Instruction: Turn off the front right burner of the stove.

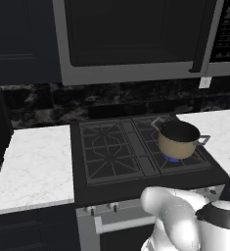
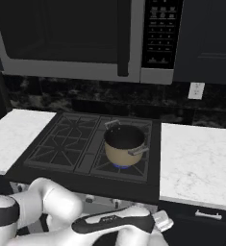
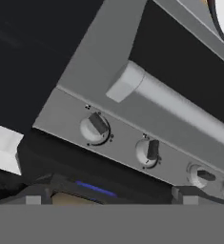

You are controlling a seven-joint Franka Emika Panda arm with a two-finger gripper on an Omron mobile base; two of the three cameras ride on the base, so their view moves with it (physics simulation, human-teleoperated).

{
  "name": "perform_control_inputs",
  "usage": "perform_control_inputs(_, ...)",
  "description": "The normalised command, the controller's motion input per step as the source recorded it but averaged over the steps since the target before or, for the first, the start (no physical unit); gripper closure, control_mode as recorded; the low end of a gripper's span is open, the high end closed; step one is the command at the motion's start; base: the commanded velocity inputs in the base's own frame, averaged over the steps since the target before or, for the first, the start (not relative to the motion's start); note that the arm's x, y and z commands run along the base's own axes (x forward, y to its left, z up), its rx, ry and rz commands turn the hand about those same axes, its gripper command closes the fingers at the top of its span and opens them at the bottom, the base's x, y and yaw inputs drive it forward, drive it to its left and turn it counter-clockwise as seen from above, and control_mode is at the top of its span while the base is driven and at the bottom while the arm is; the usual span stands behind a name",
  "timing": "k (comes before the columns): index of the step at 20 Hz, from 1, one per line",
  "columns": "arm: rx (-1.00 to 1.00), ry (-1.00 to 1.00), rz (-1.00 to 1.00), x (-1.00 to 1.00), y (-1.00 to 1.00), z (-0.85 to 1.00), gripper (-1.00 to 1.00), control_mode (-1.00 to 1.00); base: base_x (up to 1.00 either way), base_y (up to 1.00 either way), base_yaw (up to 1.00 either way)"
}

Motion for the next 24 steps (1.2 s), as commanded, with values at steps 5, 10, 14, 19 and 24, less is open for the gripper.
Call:
perform_control_inputs(5, 0.07, -0.26, 0.03, 0.01, -0.02, -0.37, -1.0, -1.0, 0.0, 0.0, 0.0)
perform_control_inputs(10, 0.0, -0.29, 0.0, 0.1, 0.05, -0.03, -1.0, -1.0, 0.0, 0.0, 0.0)
perform_control_inputs(14, 0.0, -0.22, 0.0, 0.26, 0.29, -0.03, -1.0, -1.0, 0.0, 0.0, 0.0)
perform_control_inputs(19, 0.0, -0.07, -0.02, 0.4, 0.46, 0.0, -1.0, -1.0, 0.0, 0.0, 0.0)
perform_control_inputs(24, 0.0, 0.0, -0.01, 0.37, 0.18, 0.0, -1.0, -1.0, 0.0, 0.0, 0.0)
